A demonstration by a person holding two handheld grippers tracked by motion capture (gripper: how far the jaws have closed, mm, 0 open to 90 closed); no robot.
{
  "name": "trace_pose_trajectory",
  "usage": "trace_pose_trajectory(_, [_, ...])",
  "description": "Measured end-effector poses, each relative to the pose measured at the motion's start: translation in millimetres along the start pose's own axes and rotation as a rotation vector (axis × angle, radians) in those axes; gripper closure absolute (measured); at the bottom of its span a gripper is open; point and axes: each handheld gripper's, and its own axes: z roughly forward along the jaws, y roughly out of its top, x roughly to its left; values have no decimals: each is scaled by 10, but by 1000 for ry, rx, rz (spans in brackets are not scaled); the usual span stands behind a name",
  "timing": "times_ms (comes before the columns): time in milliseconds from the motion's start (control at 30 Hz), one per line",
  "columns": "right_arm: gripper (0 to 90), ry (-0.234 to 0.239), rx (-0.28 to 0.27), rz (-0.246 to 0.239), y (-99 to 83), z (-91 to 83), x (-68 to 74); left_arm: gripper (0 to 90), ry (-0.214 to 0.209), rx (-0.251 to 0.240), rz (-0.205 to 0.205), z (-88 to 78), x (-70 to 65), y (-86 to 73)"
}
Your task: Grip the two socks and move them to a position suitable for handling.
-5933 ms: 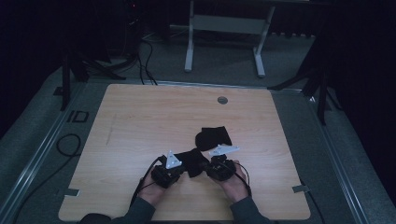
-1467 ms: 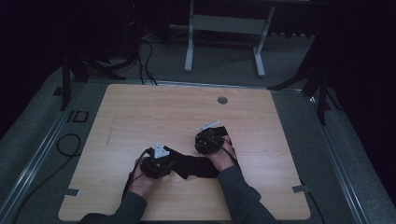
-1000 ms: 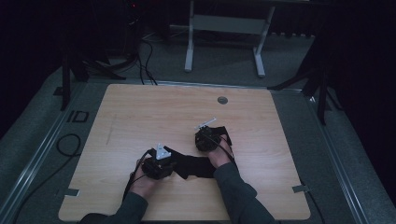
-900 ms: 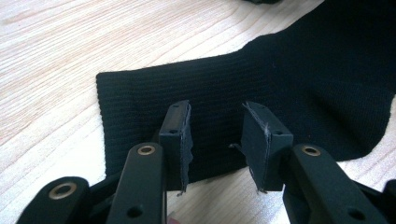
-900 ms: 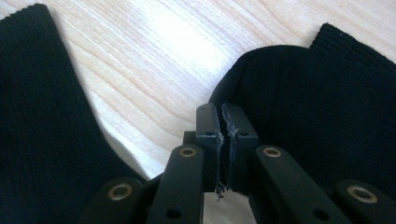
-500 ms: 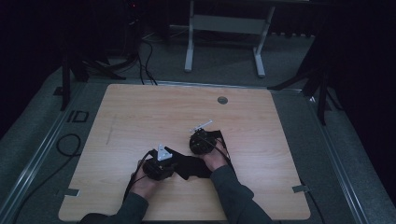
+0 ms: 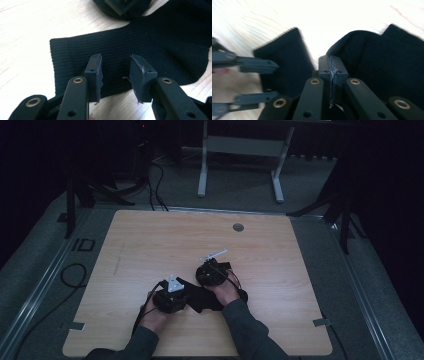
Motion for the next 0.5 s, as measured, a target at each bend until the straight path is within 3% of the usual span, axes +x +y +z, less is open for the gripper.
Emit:
trace_pose_trajectory(367, [884, 64, -155, 26, 63, -446, 1, 625, -2, -3, 2, 3, -3, -1])
trace_pose_trajectory(500, [882, 53, -199, 37, 53, -614, -70, 623, -3, -3, 0, 3, -2, -1])
